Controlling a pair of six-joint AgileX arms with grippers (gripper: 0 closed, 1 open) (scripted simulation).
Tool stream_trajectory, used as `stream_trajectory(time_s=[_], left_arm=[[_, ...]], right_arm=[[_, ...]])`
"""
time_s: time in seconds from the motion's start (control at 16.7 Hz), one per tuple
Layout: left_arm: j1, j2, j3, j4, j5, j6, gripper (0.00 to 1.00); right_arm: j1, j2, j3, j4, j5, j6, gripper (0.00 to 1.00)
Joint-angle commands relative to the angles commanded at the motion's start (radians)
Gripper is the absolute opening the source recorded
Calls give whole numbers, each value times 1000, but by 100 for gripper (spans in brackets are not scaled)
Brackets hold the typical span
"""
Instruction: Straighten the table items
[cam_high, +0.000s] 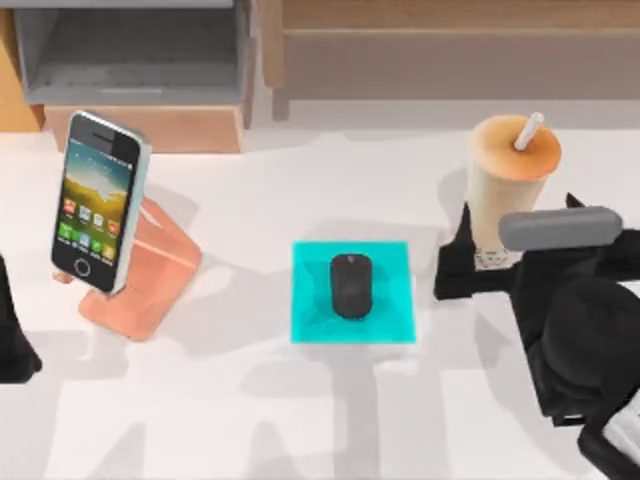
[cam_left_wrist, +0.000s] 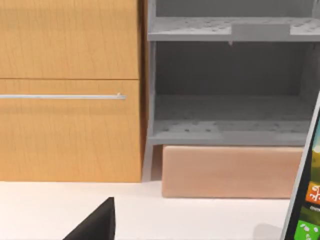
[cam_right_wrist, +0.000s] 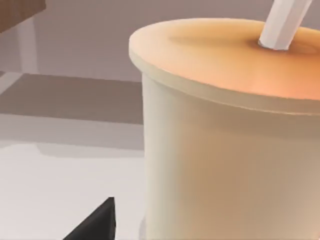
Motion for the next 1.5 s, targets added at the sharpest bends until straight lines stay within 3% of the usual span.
stream_trajectory(time_s=[0.3, 1.26, 1.5], left_arm=[[0, 0, 0, 0, 0, 0, 100], [0, 0, 0, 0, 0, 0, 100], [0, 0, 0, 0, 0, 0, 100]], right_arm=[[9, 131, 78, 141, 71, -2, 100], [-55, 159, 177, 71, 6, -3, 100], [-55, 159, 177, 71, 6, -3, 70]])
